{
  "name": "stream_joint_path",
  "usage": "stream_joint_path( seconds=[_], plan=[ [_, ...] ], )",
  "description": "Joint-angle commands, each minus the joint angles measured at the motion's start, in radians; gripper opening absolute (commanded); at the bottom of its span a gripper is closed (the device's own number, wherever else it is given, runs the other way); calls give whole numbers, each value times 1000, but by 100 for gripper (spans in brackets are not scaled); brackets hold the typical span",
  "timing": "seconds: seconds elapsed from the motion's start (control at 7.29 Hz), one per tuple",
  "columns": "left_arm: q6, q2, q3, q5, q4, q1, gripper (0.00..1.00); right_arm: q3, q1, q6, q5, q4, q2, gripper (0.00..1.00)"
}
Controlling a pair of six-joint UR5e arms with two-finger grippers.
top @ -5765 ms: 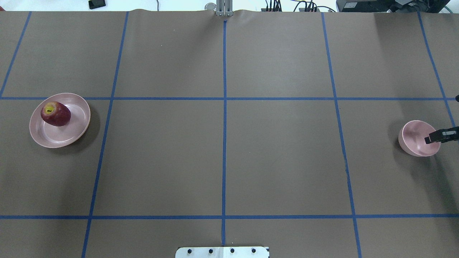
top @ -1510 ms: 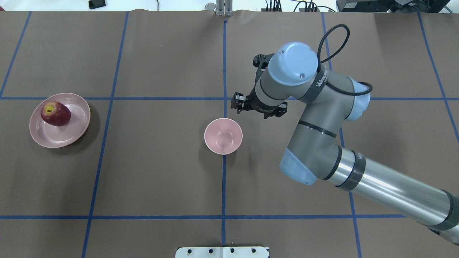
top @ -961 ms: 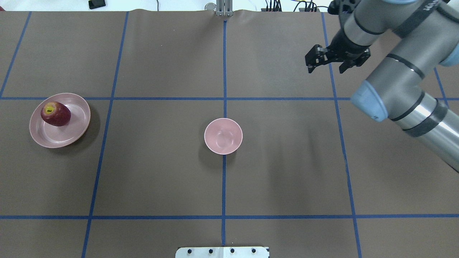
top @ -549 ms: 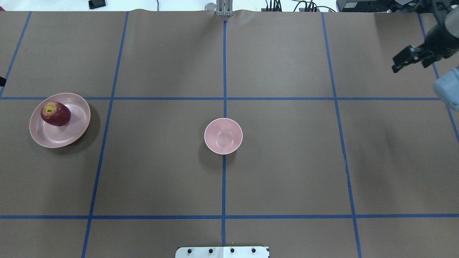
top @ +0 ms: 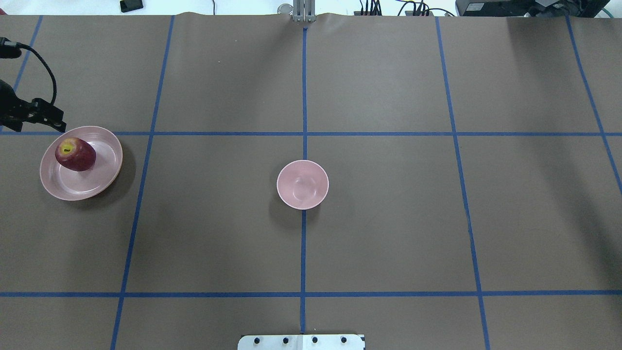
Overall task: Move apple from plate to bowl
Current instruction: 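Move the left gripper over the red apple on the pink plate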
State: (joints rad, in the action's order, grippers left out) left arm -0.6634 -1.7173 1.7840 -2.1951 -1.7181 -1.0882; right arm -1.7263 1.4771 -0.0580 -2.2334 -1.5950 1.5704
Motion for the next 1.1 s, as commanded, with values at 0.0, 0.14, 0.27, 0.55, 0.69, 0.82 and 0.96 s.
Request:
stream_joint_path(
  seconds=[0.0, 0.14, 0.27, 0.55, 0.69, 0.82, 0.96],
  plan=[
    [8, -47, -151, 23, -126, 34, 99, -2, 28, -32, 0, 1, 37, 100],
    [8, -47, -219, 18, -221, 36, 99, -1, 28, -32, 0, 1, 37, 100],
    [10, -48, -236, 15, -225, 36, 99, -1, 28, -31, 1, 1, 37, 100],
    [8, -45, -233, 9, -230, 48, 99, 1, 28, -28, 1, 1, 36, 100],
    [7, -47, -227, 8, -230, 56, 99, 1, 28, -28, 1, 1, 36, 100],
    [8, -47, -230, -29, -232, 59, 99, 1, 28, -25, 3, 1, 36, 100],
    [8, -45, -229, -40, -227, 60, 99, -1, 28, -22, 3, 1, 36, 100]
  ],
)
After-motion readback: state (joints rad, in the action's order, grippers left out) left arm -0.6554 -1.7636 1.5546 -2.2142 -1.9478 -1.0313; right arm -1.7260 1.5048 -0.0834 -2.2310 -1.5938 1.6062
